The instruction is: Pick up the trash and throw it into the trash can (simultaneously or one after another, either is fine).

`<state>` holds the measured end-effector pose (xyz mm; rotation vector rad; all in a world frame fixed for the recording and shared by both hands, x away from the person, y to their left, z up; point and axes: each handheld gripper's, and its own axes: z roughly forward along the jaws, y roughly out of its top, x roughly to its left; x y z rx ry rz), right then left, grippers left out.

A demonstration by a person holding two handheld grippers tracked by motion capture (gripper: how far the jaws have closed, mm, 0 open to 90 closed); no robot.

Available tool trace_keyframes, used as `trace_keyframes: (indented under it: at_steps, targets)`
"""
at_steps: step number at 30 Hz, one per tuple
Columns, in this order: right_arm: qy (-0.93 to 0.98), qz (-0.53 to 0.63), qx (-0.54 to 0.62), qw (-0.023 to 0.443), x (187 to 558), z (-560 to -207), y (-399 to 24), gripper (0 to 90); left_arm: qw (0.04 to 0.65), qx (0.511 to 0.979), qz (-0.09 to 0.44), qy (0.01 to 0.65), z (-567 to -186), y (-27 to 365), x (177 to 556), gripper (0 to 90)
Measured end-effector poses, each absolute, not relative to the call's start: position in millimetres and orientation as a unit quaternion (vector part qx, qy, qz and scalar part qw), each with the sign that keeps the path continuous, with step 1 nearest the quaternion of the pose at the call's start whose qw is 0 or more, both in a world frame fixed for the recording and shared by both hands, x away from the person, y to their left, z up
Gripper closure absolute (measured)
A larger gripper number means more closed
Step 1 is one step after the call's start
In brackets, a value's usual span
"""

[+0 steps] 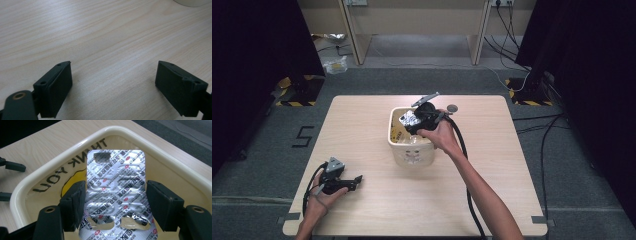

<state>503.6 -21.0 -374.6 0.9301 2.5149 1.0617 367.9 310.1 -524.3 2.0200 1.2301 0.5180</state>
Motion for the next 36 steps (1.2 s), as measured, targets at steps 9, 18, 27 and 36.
trace_keyframes:
  at_steps: [9,18,27,36]
  targets:
    - [0.863,0.372,0.322,0.114,504.9,-380.0,-21.7,30.1,0.353,0.78,0.2,0.476,-524.3,310.1,367.9,13.4]
    - [0.848,0.397,0.329,0.121,503.4,-368.9,-36.2,29.9,0.353,0.78,0.2,0.476,-524.3,310.0,367.9,13.4]
    - [0.832,0.414,0.344,0.132,504.2,-360.8,-53.7,29.9,0.353,0.78,0.201,0.476,-524.3,310.0,367.9,13.4]
    - [0.819,0.426,0.356,0.145,504.4,-355.1,-67.8,24.8,0.353,0.78,0.201,0.476,-524.3,310.0,367.9,13.4]
